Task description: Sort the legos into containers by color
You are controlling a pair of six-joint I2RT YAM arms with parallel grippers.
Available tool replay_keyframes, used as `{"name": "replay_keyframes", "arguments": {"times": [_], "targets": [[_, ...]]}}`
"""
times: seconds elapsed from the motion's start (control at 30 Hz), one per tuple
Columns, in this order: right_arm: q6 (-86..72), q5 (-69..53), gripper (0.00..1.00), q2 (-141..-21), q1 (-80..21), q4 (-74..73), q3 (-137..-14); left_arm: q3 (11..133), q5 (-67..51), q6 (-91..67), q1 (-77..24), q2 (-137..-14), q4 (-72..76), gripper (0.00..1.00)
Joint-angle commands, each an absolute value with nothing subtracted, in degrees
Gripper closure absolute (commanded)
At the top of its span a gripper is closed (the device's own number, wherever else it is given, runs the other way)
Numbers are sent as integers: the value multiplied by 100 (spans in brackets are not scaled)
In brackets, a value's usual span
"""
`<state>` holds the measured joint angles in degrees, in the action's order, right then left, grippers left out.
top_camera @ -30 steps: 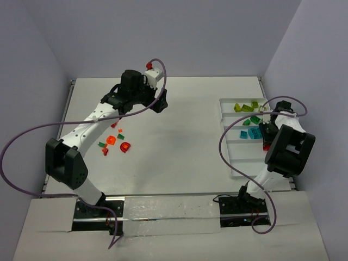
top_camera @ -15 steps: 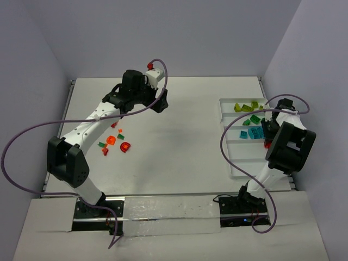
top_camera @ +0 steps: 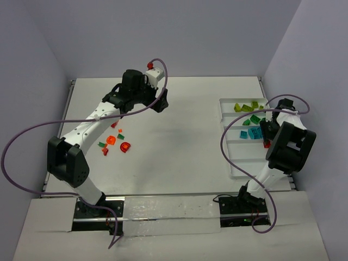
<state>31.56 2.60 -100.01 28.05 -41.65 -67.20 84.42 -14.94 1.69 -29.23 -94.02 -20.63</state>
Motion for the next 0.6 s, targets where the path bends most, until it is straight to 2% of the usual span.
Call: {"name": "replay_keyframes", "arguments": {"times": [0.0, 0.3, 0.43, 0.57], "targets": [[3217, 351, 43, -9758, 2865, -4239, -6997, 8642, -1474, 83, -2898, -9297, -1921, 1], [3221, -424, 38, -8995, 2852, -4980, -7416, 8804, -1734, -265, -2620, -9114, -2178, 1], [3124, -1104, 29, -8299, 2807, -5257, -7565, 8682, -1930, -632, -2163, -8916, -2287, 1], [3004, -1870, 10, -7649, 2611, -5210, -7508, 8512, -1876, -884, -1749, -8707, -2446, 1]]}}
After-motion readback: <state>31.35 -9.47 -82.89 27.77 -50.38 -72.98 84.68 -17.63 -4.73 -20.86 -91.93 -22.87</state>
